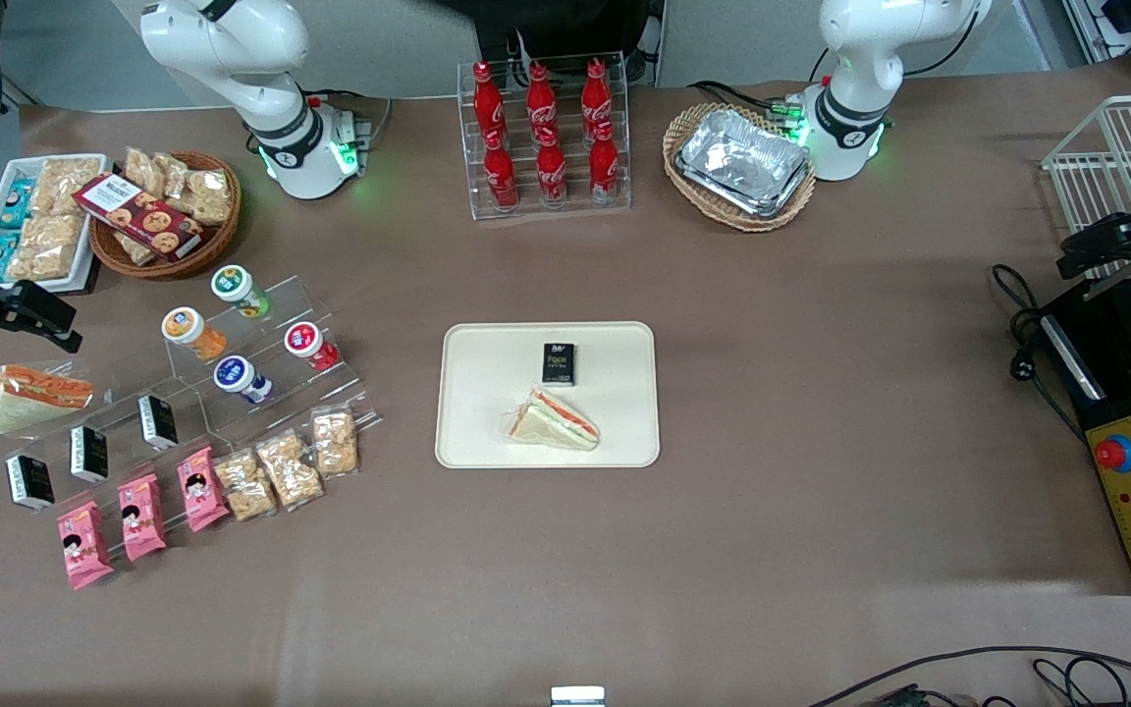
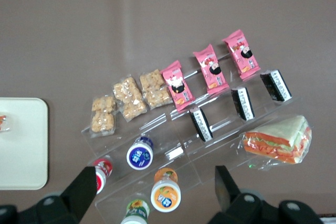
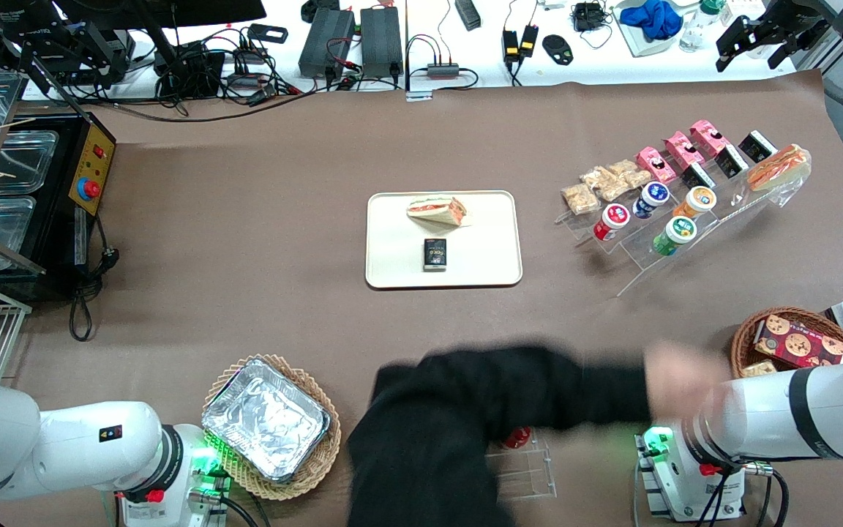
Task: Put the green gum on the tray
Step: 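Move the right gripper over the rack toward the green-capped bottle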
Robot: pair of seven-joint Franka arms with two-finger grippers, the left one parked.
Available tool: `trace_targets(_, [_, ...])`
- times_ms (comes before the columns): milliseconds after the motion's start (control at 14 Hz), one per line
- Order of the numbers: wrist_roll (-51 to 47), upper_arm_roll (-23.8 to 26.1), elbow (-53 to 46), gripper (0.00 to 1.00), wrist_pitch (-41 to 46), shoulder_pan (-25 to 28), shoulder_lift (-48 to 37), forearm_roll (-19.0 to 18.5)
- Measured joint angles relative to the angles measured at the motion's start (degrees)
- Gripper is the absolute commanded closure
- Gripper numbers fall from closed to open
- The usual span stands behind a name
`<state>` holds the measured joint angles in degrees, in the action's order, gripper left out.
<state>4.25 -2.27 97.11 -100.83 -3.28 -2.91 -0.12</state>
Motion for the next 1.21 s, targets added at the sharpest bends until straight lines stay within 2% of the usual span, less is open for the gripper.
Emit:
trace_targets(714, [-0.94,0.06,1.49,0.0,4.08,0.02,-0.96,0.0])
trace_targets(1000, [-3.47,0.34,13.19,0.0,4.04,1.2,-11.85,0.14])
trace_targets(1214, [-9.45,0.49,26.38,0.0,3.29,5.84,-25.05,0.29])
